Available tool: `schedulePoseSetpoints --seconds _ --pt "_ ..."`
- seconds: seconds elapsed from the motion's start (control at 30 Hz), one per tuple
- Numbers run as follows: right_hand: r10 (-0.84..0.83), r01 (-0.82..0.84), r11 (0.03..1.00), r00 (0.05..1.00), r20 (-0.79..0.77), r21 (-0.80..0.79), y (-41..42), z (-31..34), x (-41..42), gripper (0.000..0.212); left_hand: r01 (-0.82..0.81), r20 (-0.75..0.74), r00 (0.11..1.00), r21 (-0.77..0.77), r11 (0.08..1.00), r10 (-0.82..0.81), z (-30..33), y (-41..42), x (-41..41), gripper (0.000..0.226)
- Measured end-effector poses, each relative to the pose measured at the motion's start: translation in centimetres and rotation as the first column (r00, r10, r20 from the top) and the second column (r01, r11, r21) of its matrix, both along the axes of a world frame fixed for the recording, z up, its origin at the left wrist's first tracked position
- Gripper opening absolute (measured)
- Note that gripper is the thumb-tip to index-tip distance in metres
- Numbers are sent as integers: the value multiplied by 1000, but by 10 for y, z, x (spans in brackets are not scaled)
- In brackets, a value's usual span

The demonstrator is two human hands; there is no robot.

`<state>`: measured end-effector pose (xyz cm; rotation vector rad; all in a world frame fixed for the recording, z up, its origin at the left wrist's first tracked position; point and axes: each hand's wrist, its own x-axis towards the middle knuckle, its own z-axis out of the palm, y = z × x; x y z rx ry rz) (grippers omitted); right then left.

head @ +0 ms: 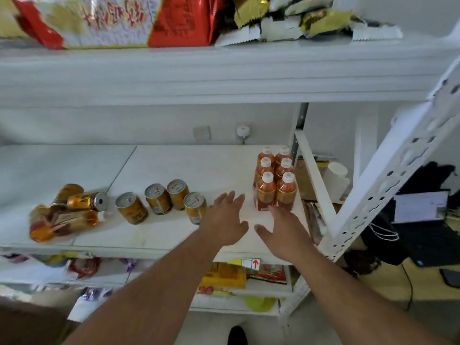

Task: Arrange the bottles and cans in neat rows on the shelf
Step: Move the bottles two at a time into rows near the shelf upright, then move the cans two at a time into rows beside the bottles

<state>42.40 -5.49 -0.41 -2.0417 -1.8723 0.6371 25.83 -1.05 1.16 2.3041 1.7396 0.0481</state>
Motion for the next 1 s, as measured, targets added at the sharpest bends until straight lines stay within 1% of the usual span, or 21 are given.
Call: schedulePoseSetpoints --seconds 0.07,0.13,0.23,0.33,0.57,0.77,1.0 --pt "117 -114 992 991 70 -44 -9 7 -5 75 -24 -25 999 -16 1000 24 6 -17 -7 77" --pt "201 -191 978 969 143 -81 -17 14 -10 80 -47 -29 999 -34 998 46 9 -31 -16 79" --pt "283 -269 958 938 201 -94 -30 20 -21 78 -91 -34 995 -55 994 89 14 -53 -29 79" --pt "315 -295 948 919 237 -117 -41 23 -33 78 -128 -26 992 -51 990 127 18 -69 -44 80" --pt "289 -265 955 932 219 -131 -65 27 -72 79 -149 -19 989 -29 988 149 19 -97 -91 76" --pt "195 -177 977 966 171 -116 -86 42 -125 78 -128 -35 991 -48 991 127 19 -116 -151 79" --pt "112 -95 989 983 148 -115 -112 49 -191 80 -102 7 995 -49 994 103 15 -141 -225 79"
